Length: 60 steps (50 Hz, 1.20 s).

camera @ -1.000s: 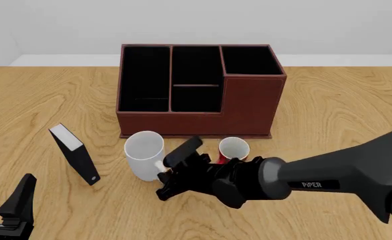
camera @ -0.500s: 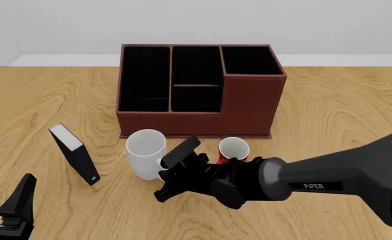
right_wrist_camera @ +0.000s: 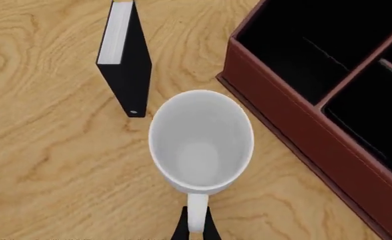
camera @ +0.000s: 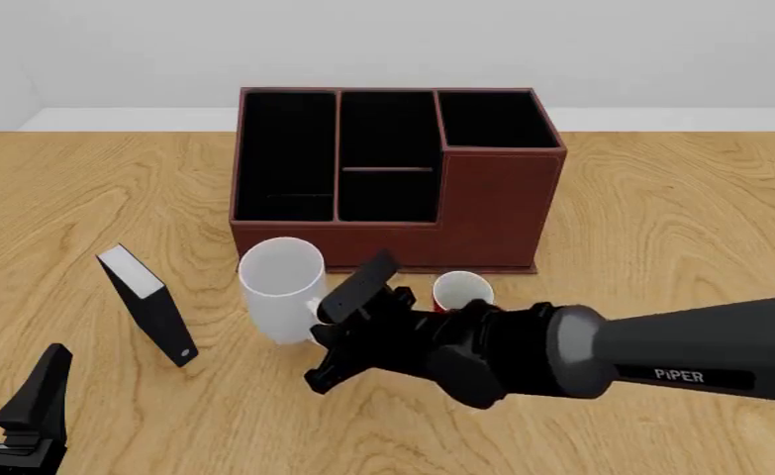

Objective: Pick up the white mug and place it to the right of the caddy.

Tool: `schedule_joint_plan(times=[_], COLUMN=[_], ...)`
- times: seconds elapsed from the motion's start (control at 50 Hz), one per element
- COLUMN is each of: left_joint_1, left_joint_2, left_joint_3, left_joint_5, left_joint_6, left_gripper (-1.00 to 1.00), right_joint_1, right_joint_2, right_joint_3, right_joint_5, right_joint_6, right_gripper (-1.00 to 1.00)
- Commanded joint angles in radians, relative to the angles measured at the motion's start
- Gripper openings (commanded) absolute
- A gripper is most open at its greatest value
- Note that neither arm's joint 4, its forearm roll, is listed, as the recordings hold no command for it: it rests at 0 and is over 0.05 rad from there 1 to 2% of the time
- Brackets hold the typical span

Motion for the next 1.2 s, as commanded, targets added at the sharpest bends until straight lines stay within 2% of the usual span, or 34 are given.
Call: schedule_joint_plan(times=[0.02,0.2,0.56,0.96,1.2], left_joint_1=[0.0,0.0,0.0,0.0,0.0], left_joint_2=[0.0,0.0,0.0,0.0,0.0], left_joint_3=[0.0,0.0,0.0,0.0,0.0], left_joint_5=[0.0,0.0,0.0,0.0,0.0], left_joint_6=[0.0,0.0,0.0,0.0,0.0], left_gripper=[1.0,1.0,1.0,1.0,1.0], right_joint_1=[0.003,0.012,0.015,-0.003,-0.066], right_joint_2=[-0.077,-0.181,-0.362,-0.518,-0.65], right_joint_3=[0.009,0.025,0.024,0.037,0.088], right_joint_5=[0.024,0.064,0.159,0.227,0.272], right_joint_6=[-0.028,-0.077,-0.122,-0.146,-0.152], right_gripper=[-1.0,-1.0,-1.0,-1.0,-1.0])
